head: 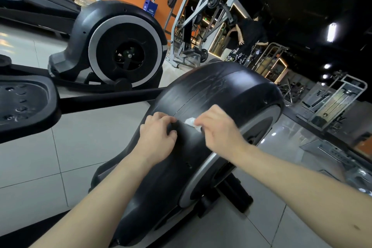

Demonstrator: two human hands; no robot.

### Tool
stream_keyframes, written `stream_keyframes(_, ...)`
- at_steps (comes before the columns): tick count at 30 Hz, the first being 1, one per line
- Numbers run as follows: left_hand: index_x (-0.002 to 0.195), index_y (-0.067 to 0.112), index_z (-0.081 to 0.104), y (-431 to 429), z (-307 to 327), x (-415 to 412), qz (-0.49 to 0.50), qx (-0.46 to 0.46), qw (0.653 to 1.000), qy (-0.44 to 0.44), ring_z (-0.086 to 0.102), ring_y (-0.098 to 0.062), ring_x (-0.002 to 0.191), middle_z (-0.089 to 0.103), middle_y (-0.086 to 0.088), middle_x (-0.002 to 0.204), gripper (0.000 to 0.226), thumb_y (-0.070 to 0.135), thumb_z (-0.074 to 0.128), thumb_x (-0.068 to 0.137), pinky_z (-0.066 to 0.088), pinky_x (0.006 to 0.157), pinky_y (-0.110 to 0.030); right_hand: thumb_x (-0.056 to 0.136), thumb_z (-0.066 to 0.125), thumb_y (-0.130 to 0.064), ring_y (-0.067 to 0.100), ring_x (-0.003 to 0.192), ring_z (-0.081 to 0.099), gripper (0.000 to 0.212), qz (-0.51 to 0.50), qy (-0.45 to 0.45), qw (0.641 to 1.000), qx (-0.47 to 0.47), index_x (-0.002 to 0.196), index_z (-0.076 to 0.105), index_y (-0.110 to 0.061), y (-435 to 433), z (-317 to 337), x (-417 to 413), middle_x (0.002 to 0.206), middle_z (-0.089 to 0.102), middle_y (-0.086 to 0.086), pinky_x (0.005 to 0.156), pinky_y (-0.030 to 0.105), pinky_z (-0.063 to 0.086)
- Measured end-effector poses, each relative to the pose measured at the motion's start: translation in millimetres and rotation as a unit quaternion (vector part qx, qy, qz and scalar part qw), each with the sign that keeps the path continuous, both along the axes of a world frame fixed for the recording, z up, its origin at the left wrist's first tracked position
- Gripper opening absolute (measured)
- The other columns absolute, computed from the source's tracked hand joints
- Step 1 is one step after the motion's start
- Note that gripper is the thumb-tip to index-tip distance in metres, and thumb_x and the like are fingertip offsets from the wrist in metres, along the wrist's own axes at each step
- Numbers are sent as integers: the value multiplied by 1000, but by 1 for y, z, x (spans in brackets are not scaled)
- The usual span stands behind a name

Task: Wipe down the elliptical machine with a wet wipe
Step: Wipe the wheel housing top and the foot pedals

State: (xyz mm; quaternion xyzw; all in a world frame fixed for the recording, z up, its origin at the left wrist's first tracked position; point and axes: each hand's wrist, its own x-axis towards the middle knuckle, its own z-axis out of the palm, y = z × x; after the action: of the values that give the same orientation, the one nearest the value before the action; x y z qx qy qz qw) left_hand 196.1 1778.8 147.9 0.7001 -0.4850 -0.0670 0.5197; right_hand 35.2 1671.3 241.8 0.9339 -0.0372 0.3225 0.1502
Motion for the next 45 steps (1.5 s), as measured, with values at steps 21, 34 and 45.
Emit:
stream_keyframes(21, 127, 28, 64, 2, 6, 5, 5, -13, 1000, 3, 45, -23, 119, 53, 6, 129, 35, 21, 61, 93, 37, 107, -43, 79, 42, 6, 25, 75, 48, 30, -13, 67, 998, -4, 77, 70, -4, 9, -5, 11, 75, 66, 4, 66, 33, 44)
stream_keyframes(34, 129, 29, 63, 0, 8, 5, 7, -18, 1000, 23, 44, -23, 123, 53, 5, 131, 36, 20, 60, 94, 36, 109, -45, 75, 45, 4, 21, 82, 42, 41, -128, 152, 980, 28, 95, 75, -16, -2, 26, 31, 86, 71, -3, 74, 29, 40)
stream_keyframes(45, 133, 23, 61, 2, 2, 20, 46, -10, 998, 40, 42, -23, 125, 54, 2, 134, 39, 18, 58, 94, 31, 102, -35, 90, 51, 1, 22, 90, 40, 33, -349, 69, 934, 37, 112, 74, -10, -24, 73, 78, 109, 61, 11, 78, 31, 38)
